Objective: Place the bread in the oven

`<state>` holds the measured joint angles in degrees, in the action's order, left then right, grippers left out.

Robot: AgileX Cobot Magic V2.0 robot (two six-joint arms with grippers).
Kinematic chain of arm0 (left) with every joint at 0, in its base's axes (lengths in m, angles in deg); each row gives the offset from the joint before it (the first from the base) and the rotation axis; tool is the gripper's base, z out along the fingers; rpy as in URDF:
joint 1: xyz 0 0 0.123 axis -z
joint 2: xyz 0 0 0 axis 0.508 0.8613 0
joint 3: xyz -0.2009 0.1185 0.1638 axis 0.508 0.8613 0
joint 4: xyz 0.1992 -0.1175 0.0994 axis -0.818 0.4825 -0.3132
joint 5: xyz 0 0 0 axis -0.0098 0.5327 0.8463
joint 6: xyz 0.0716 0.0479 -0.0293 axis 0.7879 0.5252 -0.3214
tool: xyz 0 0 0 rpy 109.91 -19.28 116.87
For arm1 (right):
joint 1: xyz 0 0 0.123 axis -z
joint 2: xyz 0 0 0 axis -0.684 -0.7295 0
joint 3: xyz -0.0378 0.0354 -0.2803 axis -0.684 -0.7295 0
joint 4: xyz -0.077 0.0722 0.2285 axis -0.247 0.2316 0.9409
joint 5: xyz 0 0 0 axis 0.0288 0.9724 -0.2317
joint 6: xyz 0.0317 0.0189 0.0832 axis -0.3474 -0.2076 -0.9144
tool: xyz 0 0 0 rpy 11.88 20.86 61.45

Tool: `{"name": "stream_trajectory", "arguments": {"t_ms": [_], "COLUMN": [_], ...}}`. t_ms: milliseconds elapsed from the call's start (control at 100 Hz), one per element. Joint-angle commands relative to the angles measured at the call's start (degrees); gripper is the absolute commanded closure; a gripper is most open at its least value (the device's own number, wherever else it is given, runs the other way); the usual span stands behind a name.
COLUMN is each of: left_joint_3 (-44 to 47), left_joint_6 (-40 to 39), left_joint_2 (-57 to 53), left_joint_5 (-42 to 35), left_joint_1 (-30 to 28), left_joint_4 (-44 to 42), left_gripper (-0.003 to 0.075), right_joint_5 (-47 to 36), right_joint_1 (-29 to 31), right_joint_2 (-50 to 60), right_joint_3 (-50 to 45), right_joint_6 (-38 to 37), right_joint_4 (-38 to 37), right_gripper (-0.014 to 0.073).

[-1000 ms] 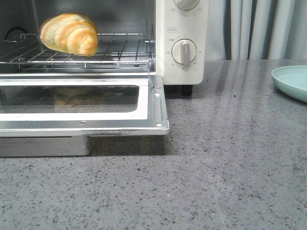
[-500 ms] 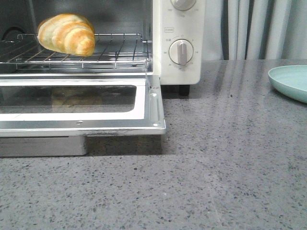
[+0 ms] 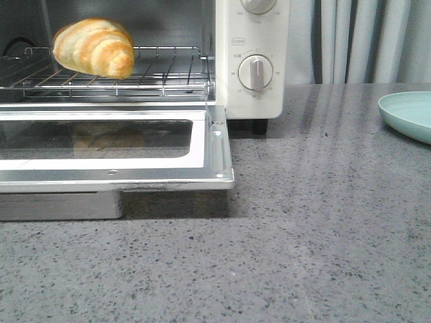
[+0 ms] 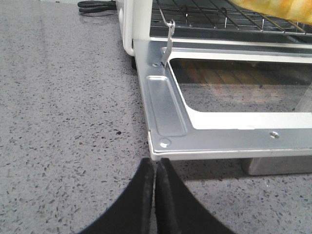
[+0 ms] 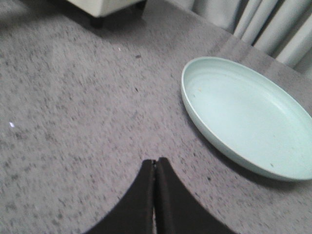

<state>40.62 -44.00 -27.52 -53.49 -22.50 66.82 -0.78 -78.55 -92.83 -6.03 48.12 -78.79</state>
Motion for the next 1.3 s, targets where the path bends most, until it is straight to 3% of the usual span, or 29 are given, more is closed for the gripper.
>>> {"name": "stream_trajectory", "arguments": {"t_ms": [0, 220, 420, 490, 870, 1290], "left_joint_3": [1.3, 1.3, 1.3, 1.3, 1.3, 1.3], "left_joint_6": [-0.5, -0.5, -0.5, -0.5, -0.5, -0.5], "left_joint_2": [-1.5, -1.5, -1.5, -1.5, -1.5, -1.5], "left_joint_5": [-2.6, -2.6, -2.6, -2.6, -2.6, -2.6], "left_joint_1": [0.0, 0.0, 0.0, 0.0, 0.0, 0.0], "left_joint_4": [0.2, 0.2, 0.2, 0.2, 0.2, 0.2], "left_gripper": [0.0741, 0.0741, 0.0741, 0.0741, 0.0741, 0.0741], "right_joint_5": [-8.1, -20.1, -25.4, -21.9, -16.8, -16.8], "right_joint_1": [3.9, 18.8, 28.8, 31.1, 34.1, 34.1], "right_joint_2": [-0.7, -0.7, -0.7, -0.7, 7.5, 7.1], "right_joint_3": [1.0, -5.7, -12.8, -12.7, -12.8, -12.8], "right_joint_6": [0.6, 0.6, 0.8, 0.8, 0.8, 0.8], "right_joint_4": [3.3, 20.0, 21.7, 21.8, 21.8, 21.8], "right_gripper": [0.0662, 0.0662, 0.0662, 0.0662, 0.0662, 0.0662]}}
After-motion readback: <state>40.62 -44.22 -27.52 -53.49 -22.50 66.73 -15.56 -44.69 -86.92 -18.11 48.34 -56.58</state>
